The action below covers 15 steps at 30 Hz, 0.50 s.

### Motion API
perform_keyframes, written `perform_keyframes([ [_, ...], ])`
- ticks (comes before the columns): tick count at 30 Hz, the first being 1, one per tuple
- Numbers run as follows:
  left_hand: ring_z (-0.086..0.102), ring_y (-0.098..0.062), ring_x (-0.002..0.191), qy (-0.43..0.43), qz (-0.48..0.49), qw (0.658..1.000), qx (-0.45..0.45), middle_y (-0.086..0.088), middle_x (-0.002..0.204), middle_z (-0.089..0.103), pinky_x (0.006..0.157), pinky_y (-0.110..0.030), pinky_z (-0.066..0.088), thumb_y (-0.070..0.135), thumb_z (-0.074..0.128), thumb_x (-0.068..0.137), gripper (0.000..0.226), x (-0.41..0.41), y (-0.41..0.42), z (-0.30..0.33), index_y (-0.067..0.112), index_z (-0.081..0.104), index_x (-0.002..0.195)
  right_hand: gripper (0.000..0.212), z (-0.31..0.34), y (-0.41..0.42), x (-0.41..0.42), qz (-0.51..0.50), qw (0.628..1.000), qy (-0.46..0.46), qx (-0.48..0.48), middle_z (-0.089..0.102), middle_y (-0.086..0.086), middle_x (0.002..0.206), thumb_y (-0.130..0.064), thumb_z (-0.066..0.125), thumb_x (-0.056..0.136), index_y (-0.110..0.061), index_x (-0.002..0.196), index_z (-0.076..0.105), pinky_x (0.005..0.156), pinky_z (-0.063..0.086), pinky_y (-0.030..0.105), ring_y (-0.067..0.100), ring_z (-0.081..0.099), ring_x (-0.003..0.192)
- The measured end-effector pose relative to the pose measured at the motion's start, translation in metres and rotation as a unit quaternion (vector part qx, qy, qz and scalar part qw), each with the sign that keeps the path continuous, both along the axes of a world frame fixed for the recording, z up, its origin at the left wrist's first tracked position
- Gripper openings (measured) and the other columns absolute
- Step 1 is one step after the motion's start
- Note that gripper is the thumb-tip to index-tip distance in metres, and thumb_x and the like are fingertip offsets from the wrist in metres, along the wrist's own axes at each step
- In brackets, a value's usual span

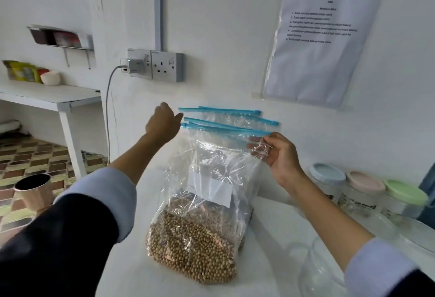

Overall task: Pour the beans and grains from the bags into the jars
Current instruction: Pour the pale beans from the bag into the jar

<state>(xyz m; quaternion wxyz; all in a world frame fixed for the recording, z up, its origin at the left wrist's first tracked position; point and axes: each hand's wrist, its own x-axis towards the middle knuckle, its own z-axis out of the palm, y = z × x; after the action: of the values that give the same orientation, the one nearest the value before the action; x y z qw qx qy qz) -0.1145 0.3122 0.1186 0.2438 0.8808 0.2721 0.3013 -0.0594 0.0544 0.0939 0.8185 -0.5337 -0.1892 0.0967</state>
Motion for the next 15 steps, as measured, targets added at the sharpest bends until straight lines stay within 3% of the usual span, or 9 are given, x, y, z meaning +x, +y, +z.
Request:
perform_keyframes([
  [2, 0.054, -0.024, 0.066, 0.018, -0.062, 0.974, -0.217, -0.012, 0.083, 0.054, 0.054, -0.029, 0.049, 0.051, 0.03, 0.099, 0.056, -0.009, -0.021, 0.004, 0.0, 0.051, 0.095, 0.016, 0.005, 0.008, -0.012, 0.054, 0.998, 0.02, 0.021, 0.073, 0.014, 0.083, -0.001, 0.038, 0.094, -0.006, 0.087, 0.052, 0.057, 0.055, 0.028, 0.028, 0.069, 0.065],
  [4, 0.042, -0.018, 0.053, 0.046, -0.148, 0.909, -0.386, -0.008, 0.067, 0.045, 0.049, -0.021, 0.039, 0.063, 0.022, 0.095, 0.066, -0.018, -0.038, 0.001, 0.004, 0.048, 0.077, 0.018, 0.009, 0.021, -0.027, 0.097, 0.995, 0.024, 0.023, 0.072, 0.014, 0.079, -0.003, 0.035, 0.095, -0.005, 0.093, 0.052, 0.055, 0.055, 0.028, 0.028, 0.068, 0.061],
  [6, 0.035, -0.016, 0.051, 0.049, -0.212, 0.848, -0.484, -0.007, 0.062, 0.042, 0.046, -0.018, 0.033, 0.066, 0.028, 0.093, 0.062, -0.023, -0.048, -0.009, 0.01, 0.045, 0.073, 0.02, 0.01, 0.034, -0.044, 0.15, 0.988, 0.016, 0.003, 0.069, 0.015, 0.08, -0.005, 0.035, 0.093, -0.006, 0.093, 0.055, 0.055, 0.054, 0.03, 0.028, 0.066, 0.062],
  [8, 0.035, -0.014, 0.054, 0.019, -0.236, 0.809, -0.537, -0.006, 0.064, 0.041, 0.049, -0.019, 0.031, 0.046, 0.039, 0.098, 0.039, -0.024, -0.054, -0.016, 0.013, 0.043, 0.076, 0.017, 0.01, 0.045, -0.059, 0.179, 0.983, 0.026, -0.031, 0.063, 0.015, 0.08, -0.009, 0.038, 0.091, -0.008, 0.086, 0.053, 0.057, 0.053, 0.033, 0.028, 0.061, 0.065],
  [10, 0.036, -0.013, 0.056, -0.019, -0.228, 0.797, -0.559, -0.005, 0.066, 0.04, 0.049, -0.02, 0.031, 0.022, 0.042, 0.096, 0.019, -0.03, -0.056, -0.017, 0.014, 0.041, 0.079, 0.022, 0.013, 0.056, -0.066, 0.144, 0.986, 0.061, -0.054, 0.061, 0.009, 0.069, -0.021, 0.042, 0.095, -0.01, 0.078, 0.051, 0.055, 0.049, 0.03, 0.023, 0.059, 0.061],
  [12, 0.037, -0.014, 0.055, -0.047, -0.222, 0.801, -0.554, -0.004, 0.064, 0.039, 0.046, -0.02, 0.03, 0.015, 0.045, 0.092, 0.016, -0.037, -0.056, -0.014, 0.014, 0.041, 0.077, 0.033, 0.019, 0.065, -0.065, 0.088, 0.989, 0.09, -0.078, 0.054, 0.005, 0.063, -0.033, 0.047, 0.096, -0.01, 0.073, 0.048, 0.052, 0.045, 0.027, 0.02, 0.056, 0.057],
  [15, 0.046, -0.014, 0.057, -0.046, -0.217, 0.818, -0.531, -0.004, 0.066, 0.046, 0.058, -0.022, 0.039, 0.017, 0.054, 0.09, 0.012, -0.052, -0.055, -0.011, 0.012, 0.048, 0.081, 0.04, 0.027, 0.077, -0.058, 0.084, 0.969, 0.02, -0.231, 0.051, 0.006, 0.067, -0.043, 0.051, 0.095, -0.009, 0.075, 0.053, 0.054, 0.044, 0.025, 0.018, 0.051, 0.058],
])
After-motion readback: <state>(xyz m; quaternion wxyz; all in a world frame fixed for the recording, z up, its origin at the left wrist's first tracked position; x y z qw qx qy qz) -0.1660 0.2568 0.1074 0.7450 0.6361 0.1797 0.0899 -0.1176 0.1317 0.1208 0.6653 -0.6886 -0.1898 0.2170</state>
